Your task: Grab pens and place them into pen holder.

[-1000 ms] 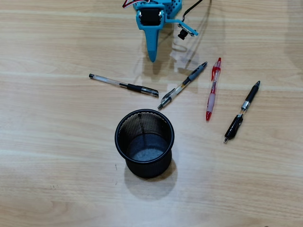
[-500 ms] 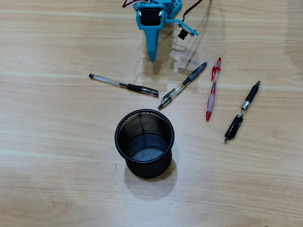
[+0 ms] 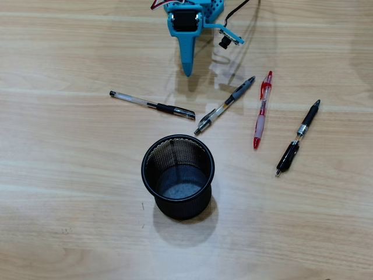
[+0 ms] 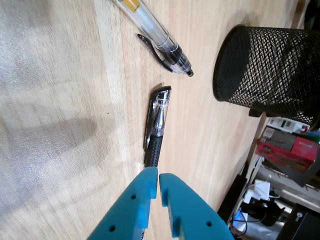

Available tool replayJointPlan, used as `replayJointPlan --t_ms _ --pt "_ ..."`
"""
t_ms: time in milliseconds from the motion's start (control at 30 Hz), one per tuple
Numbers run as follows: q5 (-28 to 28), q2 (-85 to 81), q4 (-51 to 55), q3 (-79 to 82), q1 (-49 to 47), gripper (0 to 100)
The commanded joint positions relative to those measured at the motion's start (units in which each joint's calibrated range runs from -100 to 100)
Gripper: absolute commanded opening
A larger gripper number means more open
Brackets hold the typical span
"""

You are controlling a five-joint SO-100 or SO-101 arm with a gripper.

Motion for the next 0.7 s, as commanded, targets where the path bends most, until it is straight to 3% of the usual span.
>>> replayJointPlan --t_ms 0,367,533,667 --pt "-0.19 -0.51 0.28 0.25 0.89 2" --pt "-0.19 3.65 0.46 -4.81 5.46 3" --pt "-0.19 21.23 0.73 -22.55 8.57 3" --pt "-0.19 33.55 8.75 -38.48 9.4 3"
